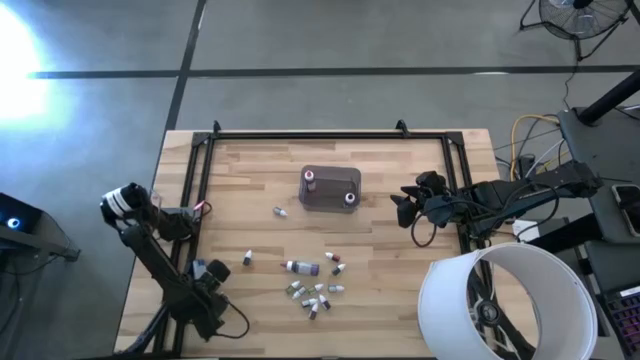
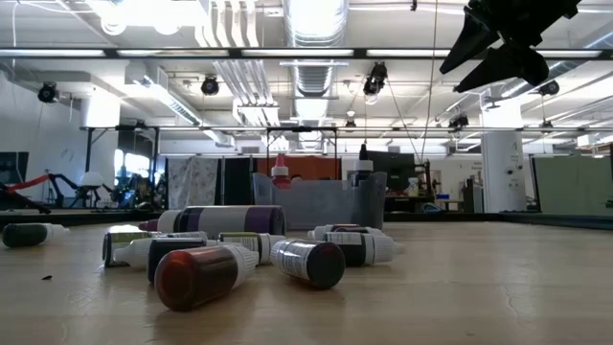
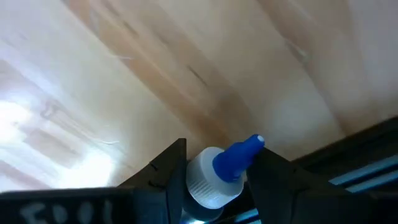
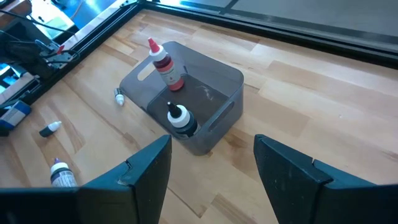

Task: Pick & Place food coloring
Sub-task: Put the large blue food coloring bottle into the black bin

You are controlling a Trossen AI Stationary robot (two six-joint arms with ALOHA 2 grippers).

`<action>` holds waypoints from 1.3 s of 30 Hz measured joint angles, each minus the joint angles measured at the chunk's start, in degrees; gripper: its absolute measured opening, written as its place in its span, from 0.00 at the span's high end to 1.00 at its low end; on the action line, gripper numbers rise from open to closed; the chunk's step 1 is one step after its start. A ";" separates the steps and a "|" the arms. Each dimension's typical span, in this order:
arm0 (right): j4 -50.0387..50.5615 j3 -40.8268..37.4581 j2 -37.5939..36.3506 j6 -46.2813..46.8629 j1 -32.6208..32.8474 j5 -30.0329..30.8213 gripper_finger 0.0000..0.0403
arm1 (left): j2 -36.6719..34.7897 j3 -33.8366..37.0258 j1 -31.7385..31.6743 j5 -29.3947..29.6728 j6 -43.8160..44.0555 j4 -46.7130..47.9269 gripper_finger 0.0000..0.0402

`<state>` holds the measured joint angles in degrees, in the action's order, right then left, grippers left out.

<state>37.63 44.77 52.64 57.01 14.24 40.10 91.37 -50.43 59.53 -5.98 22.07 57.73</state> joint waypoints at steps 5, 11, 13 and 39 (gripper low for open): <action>-0.05 0.00 0.00 0.02 -0.01 0.00 0.45 | -0.85 -1.42 -4.07 4.84 -2.46 2.53 0.72; -0.11 0.00 0.00 0.02 -0.02 0.00 0.45 | -3.47 -1.58 -9.25 6.56 -4.22 4.82 0.80; -0.11 0.00 0.00 0.02 0.00 0.02 0.45 | -4.87 -1.75 -11.07 8.36 -4.24 6.78 0.81; -0.04 -0.68 0.02 1.31 -0.02 0.55 0.45 | -13.39 -1.91 -29.50 7.81 -7.06 7.96 0.77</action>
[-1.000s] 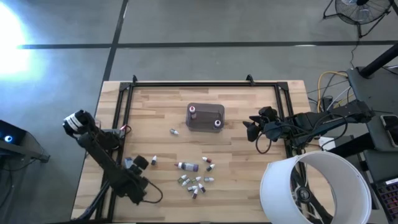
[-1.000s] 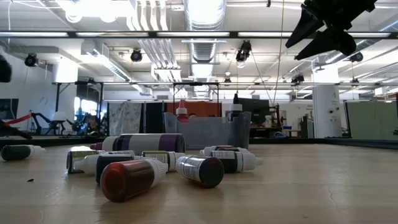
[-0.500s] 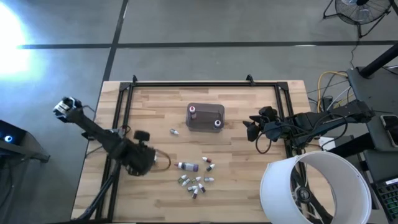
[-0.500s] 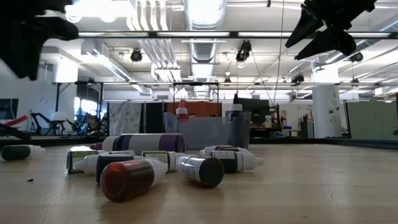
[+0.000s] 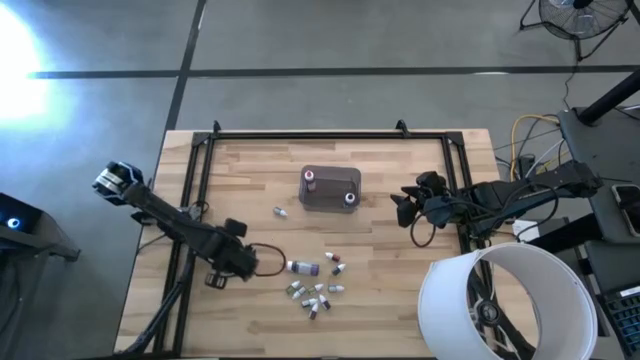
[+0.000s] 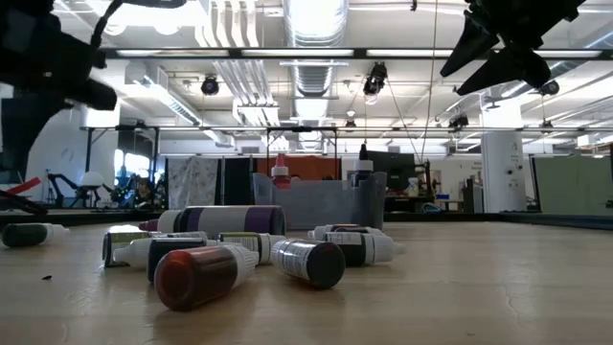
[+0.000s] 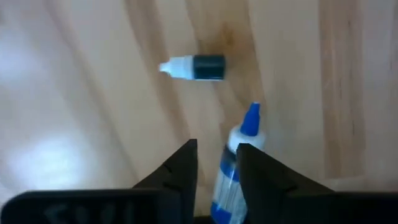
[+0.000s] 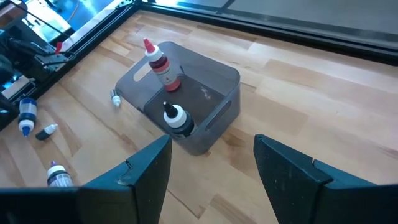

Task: Pick & Place food coloring
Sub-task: Put the large blue food coloring bottle into the black bin

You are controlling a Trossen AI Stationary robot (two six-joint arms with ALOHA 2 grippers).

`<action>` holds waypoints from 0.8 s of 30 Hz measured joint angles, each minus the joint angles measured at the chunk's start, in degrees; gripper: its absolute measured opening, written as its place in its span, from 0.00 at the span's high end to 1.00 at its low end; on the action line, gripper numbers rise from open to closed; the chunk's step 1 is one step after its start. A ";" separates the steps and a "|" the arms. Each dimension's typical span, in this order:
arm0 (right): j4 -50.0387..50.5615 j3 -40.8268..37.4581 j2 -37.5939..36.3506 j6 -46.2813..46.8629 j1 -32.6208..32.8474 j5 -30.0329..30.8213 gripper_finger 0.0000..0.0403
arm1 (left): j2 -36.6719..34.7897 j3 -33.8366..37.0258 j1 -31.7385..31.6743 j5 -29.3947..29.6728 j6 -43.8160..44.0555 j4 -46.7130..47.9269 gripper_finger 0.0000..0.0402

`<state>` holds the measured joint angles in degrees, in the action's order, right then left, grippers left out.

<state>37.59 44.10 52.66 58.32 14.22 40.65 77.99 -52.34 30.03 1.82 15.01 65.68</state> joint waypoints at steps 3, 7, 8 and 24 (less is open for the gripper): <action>0.01 -0.29 0.00 0.21 0.00 -0.08 0.45 | 0.57 0.24 0.85 -2.41 -0.05 -1.65 0.71; 0.03 -0.64 0.00 0.22 0.00 -0.12 0.45 | 0.55 2.04 2.65 -2.96 0.28 -3.29 0.66; 0.01 -0.75 0.00 0.24 0.00 -0.12 0.45 | 0.54 2.71 2.95 -2.95 0.64 -3.40 0.64; -0.22 -4.20 0.00 4.29 0.00 -0.16 0.45 | 0.51 9.27 3.62 -3.20 3.84 -8.92 0.61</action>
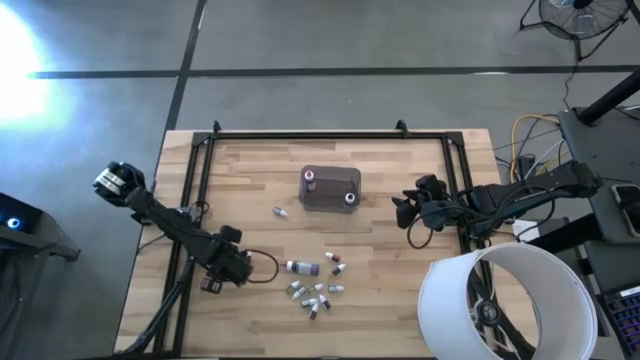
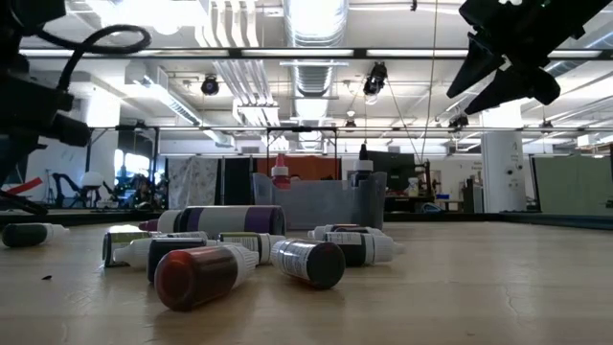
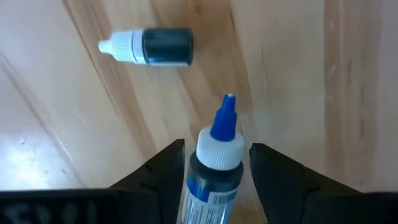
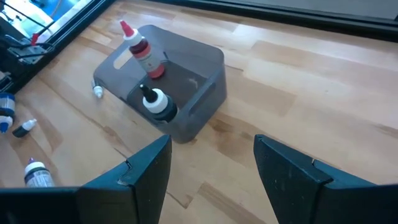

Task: Pick & Place food coloring
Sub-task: Put the large blue food coloring bottle into the black bin

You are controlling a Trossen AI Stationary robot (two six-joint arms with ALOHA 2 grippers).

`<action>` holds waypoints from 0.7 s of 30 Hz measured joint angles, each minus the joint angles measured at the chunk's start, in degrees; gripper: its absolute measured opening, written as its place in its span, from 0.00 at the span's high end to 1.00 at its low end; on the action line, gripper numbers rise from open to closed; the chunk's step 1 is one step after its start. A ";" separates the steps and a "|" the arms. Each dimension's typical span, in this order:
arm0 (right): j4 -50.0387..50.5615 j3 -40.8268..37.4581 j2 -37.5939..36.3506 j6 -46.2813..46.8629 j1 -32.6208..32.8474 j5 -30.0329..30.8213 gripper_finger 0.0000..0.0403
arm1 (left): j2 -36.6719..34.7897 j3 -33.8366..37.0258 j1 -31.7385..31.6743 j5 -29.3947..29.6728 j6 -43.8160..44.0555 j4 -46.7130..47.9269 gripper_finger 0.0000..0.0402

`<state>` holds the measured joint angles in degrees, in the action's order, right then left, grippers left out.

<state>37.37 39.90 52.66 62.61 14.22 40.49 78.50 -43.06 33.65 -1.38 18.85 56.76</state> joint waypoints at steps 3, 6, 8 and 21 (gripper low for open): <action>0.02 0.00 0.00 -0.02 0.00 -0.02 0.45 | 0.00 1.60 0.00 -1.64 -0.16 -1.92 0.61; 0.02 0.00 0.00 0.00 0.00 0.00 0.45 | -0.01 2.97 0.00 -2.39 0.37 -3.55 0.61; 0.00 0.00 0.00 -0.03 0.00 0.00 0.45 | 0.00 3.48 0.00 -2.37 0.74 -4.10 0.61; 0.04 0.00 0.00 -0.04 -0.02 0.04 0.45 | 0.00 5.88 -0.02 -1.96 0.87 -4.75 0.75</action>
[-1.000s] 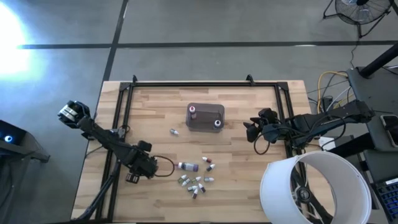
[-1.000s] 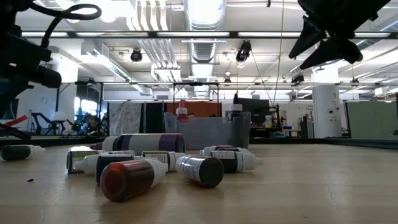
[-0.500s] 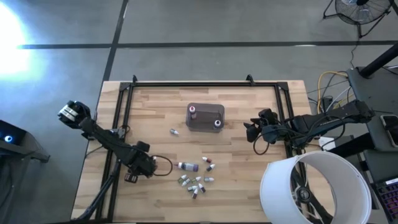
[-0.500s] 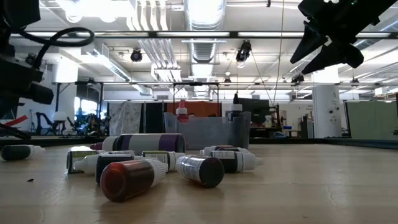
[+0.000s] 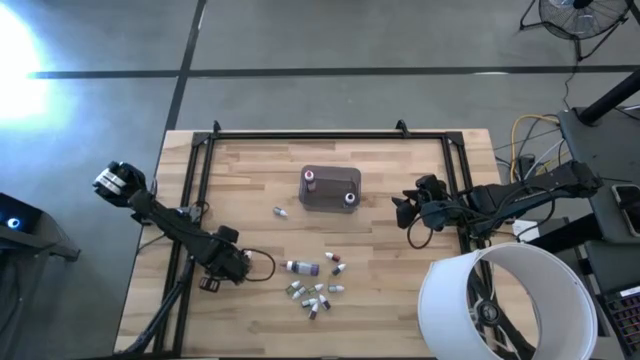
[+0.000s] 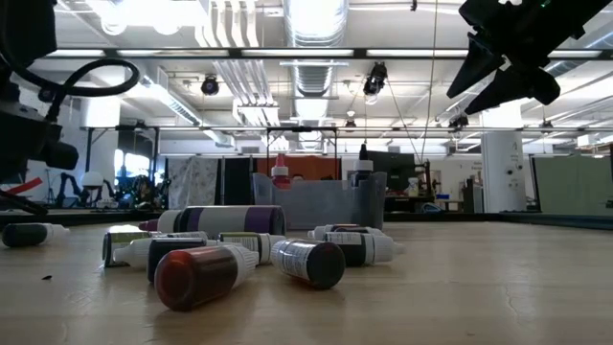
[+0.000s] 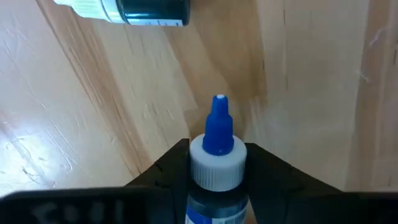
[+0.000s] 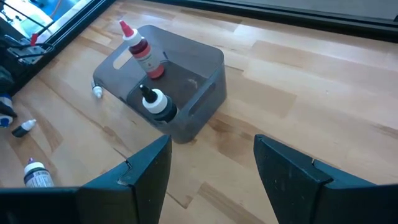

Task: Pick & Place food coloring
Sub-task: Put the large blue food coloring bottle into the black bin

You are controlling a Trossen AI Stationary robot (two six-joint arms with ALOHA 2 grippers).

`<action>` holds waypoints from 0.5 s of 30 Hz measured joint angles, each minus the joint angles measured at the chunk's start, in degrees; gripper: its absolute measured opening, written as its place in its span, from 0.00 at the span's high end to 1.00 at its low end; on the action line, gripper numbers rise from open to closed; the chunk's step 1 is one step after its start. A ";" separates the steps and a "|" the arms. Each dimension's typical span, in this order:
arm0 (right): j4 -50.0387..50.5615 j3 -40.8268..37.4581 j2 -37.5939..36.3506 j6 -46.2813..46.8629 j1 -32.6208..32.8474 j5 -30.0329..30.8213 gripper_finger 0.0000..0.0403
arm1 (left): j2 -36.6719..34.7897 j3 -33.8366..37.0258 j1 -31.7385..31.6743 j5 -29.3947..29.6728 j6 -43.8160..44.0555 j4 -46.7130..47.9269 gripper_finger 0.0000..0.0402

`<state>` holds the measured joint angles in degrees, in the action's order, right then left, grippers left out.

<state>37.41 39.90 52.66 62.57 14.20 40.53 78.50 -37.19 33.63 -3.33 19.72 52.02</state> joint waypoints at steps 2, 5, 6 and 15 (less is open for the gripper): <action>0.00 0.00 0.00 0.02 0.00 0.00 0.45 | 0.00 -0.48 -0.02 0.75 0.07 0.02 0.78; -0.01 0.00 0.00 0.02 0.00 0.02 0.45 | -0.01 -2.68 -0.32 4.19 0.81 0.71 0.81; 0.00 0.00 0.00 0.02 0.00 0.02 0.45 | -0.09 -3.71 -0.64 5.95 1.58 1.40 0.81; -0.19 0.00 0.00 0.27 0.00 0.90 0.45 | -10.50 -12.45 -4.69 37.96 26.46 3.31 0.81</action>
<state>37.22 39.90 52.66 62.84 14.20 41.43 68.00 -49.64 28.94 34.63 46.18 55.33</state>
